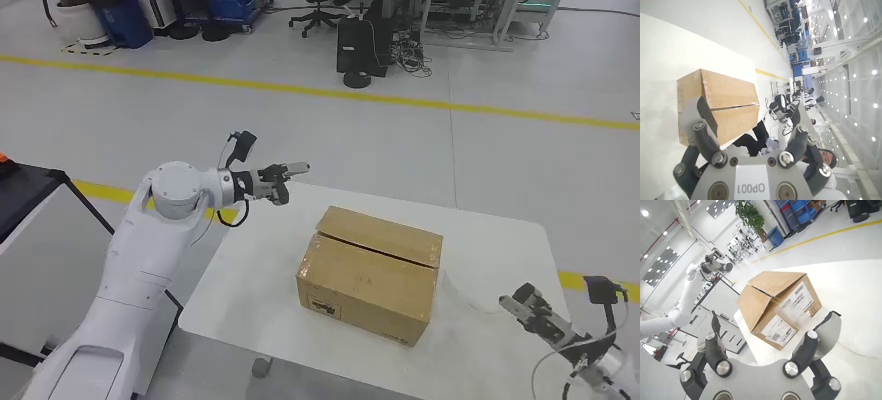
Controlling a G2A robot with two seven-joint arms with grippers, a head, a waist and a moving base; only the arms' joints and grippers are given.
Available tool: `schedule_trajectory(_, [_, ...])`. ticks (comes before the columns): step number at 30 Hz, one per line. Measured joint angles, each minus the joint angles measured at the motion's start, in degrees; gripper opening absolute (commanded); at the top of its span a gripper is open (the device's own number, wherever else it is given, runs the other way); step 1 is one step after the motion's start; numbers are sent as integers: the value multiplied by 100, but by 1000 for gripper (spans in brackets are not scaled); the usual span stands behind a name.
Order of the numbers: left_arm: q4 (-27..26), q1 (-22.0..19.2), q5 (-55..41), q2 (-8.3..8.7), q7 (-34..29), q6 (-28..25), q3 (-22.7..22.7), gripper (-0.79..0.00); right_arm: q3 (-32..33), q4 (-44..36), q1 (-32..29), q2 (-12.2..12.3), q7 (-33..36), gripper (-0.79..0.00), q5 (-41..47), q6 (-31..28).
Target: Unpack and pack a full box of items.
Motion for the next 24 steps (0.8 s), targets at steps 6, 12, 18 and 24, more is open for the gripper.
schedule_trajectory(6, [772,-220,71,-47,43,-28,210,0,65,268,206,120,794,0,804,232])
schedule_trajectory(12, [1127,-367,-12,-129,-230,-6,550,0,34,359,263,177,933,0,935,229])
schedule_trajectory(18, [1135,-391,148,-130,-229,-13,587,0,49,350,257,184,900,0,901,180])
schedule_trajectory(24, [1170,-349,176,-129,-189,60,601,0,49,350,257,184,901,0,901,181])
